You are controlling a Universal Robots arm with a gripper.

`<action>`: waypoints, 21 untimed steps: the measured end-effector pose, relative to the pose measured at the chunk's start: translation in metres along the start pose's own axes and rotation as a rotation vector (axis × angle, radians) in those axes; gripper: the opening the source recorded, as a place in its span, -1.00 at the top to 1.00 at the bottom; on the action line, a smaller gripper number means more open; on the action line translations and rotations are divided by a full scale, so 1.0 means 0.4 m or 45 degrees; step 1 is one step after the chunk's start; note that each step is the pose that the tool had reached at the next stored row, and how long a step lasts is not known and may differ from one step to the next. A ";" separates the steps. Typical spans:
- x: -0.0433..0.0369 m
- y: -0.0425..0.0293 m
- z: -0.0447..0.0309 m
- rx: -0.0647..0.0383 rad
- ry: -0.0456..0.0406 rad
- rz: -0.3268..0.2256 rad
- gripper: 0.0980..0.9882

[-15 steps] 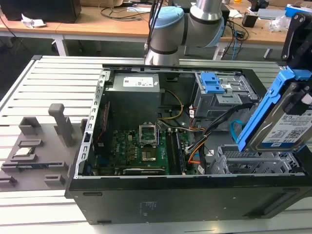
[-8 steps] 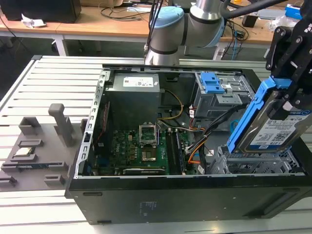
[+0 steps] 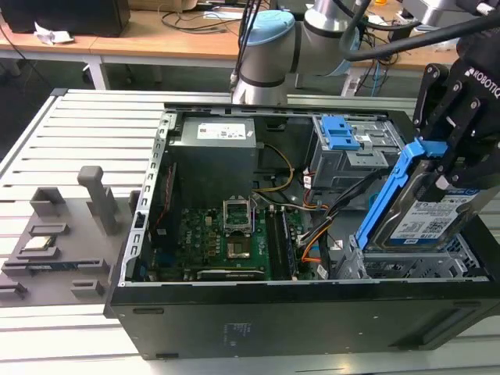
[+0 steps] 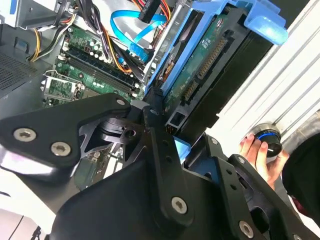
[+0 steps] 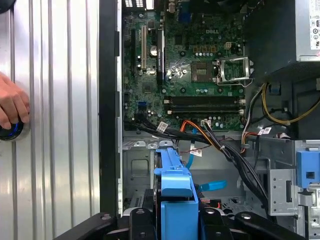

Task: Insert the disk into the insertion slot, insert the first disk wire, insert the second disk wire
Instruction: 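Insert the disk into the insertion slot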

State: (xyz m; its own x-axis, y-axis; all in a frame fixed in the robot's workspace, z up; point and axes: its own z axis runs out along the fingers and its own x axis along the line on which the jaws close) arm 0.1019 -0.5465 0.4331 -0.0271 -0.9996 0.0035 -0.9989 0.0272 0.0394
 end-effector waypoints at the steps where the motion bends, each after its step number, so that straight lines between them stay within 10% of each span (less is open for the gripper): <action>1: 0.000 0.000 0.005 0.000 0.000 0.000 0.40; 21: 0.000 -0.005 0.122 0.000 0.000 0.000 0.40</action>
State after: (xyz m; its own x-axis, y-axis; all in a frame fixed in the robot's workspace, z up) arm 0.1019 -0.5465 0.3841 -0.0271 -0.9996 0.0035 -0.9988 0.0272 0.0396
